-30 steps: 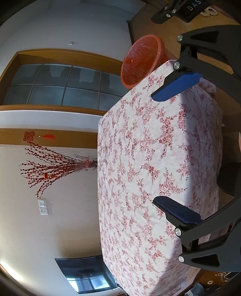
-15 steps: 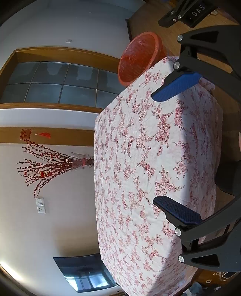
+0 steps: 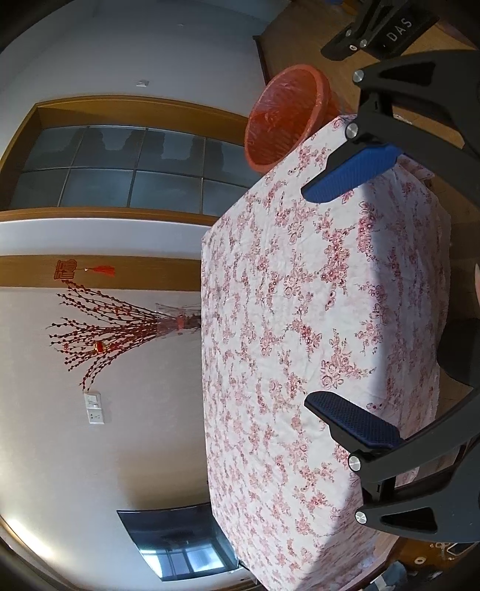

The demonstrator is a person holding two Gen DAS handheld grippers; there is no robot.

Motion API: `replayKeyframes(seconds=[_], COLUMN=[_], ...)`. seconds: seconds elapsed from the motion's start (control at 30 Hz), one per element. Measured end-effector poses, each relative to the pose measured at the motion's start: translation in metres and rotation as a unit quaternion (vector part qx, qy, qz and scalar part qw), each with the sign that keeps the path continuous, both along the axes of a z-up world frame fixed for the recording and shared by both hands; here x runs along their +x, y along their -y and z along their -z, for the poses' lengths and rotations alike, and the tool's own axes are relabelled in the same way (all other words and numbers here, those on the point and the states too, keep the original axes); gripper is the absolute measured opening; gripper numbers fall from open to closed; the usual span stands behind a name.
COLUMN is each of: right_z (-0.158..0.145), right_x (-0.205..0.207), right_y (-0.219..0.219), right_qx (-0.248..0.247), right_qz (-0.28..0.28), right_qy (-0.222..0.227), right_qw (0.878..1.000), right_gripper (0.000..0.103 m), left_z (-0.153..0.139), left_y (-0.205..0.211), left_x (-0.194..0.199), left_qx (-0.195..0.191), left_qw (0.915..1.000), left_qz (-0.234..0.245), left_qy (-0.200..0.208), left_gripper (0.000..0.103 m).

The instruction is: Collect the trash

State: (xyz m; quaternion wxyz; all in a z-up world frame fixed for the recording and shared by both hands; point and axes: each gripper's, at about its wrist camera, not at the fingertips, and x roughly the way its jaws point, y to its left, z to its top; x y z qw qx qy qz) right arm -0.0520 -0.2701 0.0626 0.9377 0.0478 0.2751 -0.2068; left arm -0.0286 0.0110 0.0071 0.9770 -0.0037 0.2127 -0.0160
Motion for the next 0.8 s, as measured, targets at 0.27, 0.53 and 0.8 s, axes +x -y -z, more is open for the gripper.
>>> replayKeyframes(seconds=[0.27, 0.53, 0.8], right_z=[-0.0004, -0.0005, -0.0006], right_x=[-0.0003, -0.0004, -0.0004], right_y=[-0.0011, -0.0011, -0.0016], right_qx=[-0.001, -0.001, -0.001], right_qz=[-0.001, -0.002, -0.002], right_qy=[-0.001, -0.001, -0.001], right_qw=[1.000, 1.000, 1.000], right_gripper=[0.099, 0.099, 0.099], left_z=[-0.0001, -0.0005, -0.0002], left_y=[-0.0001, 0.0007, 0.0017], left_x=[-0.0005, -0.0006, -0.0012], left_qx=[-0.001, -0.002, -0.003], left_qw=[1.0000, 1.0000, 1.0000], left_qz=[-0.001, -0.001, 0.000], left_qy=[0.000, -0.002, -0.004], left_gripper=[0.100, 0.100, 0.100])
